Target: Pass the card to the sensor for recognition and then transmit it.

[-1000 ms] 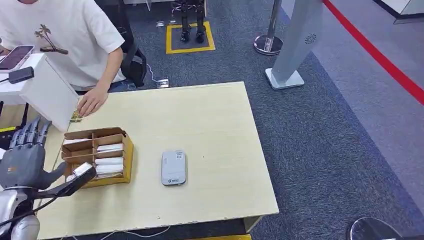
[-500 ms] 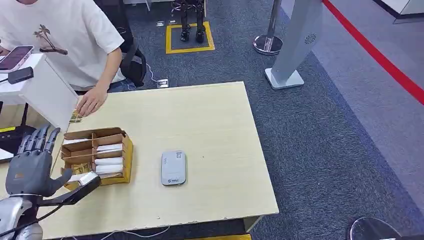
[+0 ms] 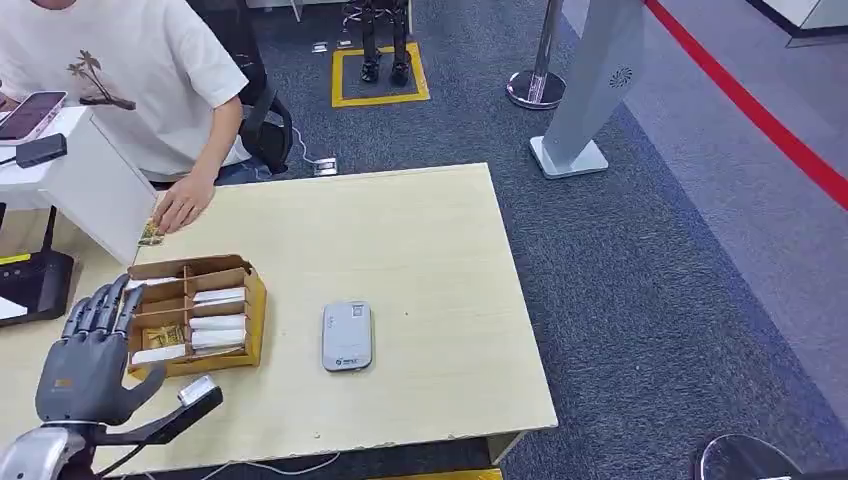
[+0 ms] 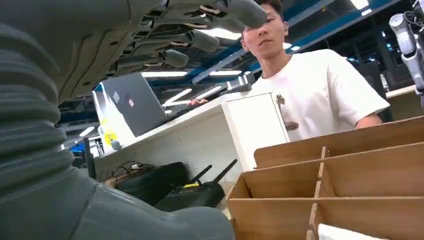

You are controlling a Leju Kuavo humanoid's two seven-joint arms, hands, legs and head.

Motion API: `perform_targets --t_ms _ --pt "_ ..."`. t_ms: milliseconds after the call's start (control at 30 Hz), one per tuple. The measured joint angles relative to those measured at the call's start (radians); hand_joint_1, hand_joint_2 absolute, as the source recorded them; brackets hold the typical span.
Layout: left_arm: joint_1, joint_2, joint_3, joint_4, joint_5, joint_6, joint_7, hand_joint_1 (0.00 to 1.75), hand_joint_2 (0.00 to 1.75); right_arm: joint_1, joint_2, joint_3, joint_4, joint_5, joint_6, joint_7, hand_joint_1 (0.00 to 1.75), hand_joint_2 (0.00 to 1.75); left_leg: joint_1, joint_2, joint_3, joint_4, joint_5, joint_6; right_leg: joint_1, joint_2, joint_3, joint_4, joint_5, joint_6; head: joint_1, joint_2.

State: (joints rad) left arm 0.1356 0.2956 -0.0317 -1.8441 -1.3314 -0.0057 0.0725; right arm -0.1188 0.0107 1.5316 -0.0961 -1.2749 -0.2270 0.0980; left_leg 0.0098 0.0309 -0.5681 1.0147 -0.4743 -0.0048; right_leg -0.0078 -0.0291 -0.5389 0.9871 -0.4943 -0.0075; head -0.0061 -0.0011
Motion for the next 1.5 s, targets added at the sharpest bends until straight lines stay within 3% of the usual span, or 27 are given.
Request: perform_targets --t_ms 633,1233,1500 --pt "0.035 -0.038 -0.019 -0.018 -0.054 0.005 0.028 0.0 1.75 -0.001 0.0 0.0 0.0 0.001 0.0 0.003 0.0 0.0 0.0 0.0 0.0 0.0 0.0 0.0 0.0 0.0 0.0 0.0 0.0 0.0 0.0 0.0" --pt "-0.003 -0.043 -0.021 0.026 -0.022 -0.015 0.011 0.0 1.75 -0.002 0.0 0.002 0.0 0.0 0.001 0.003 0.0 0.0 0.0 0.0 0.0 0.0 0.0 0.0 0.0 0.0 0.0 0.0 0.0 0.0 0.0 0.0" --pt "0.041 -0.044 -0.027 0.025 -0.015 -0.013 0.013 0.0 1.75 -0.002 0.0 0.004 0.0 -0.013 0.0 0.003 0.0 0.0 0.0 0.0 0.0 0.0 0.0 0.0 0.0 0.0 0.0 0.0 0.0 0.0 0.0 0.0"
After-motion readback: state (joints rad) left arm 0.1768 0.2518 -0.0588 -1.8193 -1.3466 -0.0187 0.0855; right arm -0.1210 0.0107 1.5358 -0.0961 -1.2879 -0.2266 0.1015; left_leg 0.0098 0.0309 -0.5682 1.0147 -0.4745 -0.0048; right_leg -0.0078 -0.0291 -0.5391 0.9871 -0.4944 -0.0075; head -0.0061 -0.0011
